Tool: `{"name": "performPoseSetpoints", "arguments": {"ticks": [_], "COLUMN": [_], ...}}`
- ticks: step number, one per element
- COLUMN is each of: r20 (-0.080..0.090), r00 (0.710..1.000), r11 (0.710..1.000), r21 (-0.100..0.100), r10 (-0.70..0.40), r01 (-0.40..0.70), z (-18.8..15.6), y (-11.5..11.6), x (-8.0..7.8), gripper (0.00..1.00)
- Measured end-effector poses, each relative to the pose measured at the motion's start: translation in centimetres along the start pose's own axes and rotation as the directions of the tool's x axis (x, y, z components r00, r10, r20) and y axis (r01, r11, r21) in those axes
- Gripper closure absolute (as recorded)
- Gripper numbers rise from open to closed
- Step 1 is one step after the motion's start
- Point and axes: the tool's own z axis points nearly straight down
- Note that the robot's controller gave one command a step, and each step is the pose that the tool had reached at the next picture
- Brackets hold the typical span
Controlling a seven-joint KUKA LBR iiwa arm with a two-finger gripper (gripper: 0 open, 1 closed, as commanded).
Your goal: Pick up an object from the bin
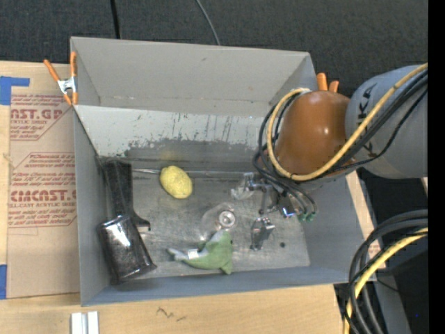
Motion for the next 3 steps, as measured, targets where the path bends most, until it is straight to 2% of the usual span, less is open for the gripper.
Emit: {"name": "performPoseSetpoints", "arguments": {"ticks": [1,2,3], "r20": [0.003,-0.017,0.004], "r00": [1.000,0.996,0.997], "r11": [1.000,0.996,0.997], "r21": [0.002,-0.001,0.003], "r10": [0.016,0.092,-0.074], "r01": [-0.016,-0.092,0.074], "z": [0.0,0.3,-3.5], "y": [-1.6,-1.9,-1.0], "x": [0.1,2.0,2.1], "gripper": [0.00,0.00,0.00]}}
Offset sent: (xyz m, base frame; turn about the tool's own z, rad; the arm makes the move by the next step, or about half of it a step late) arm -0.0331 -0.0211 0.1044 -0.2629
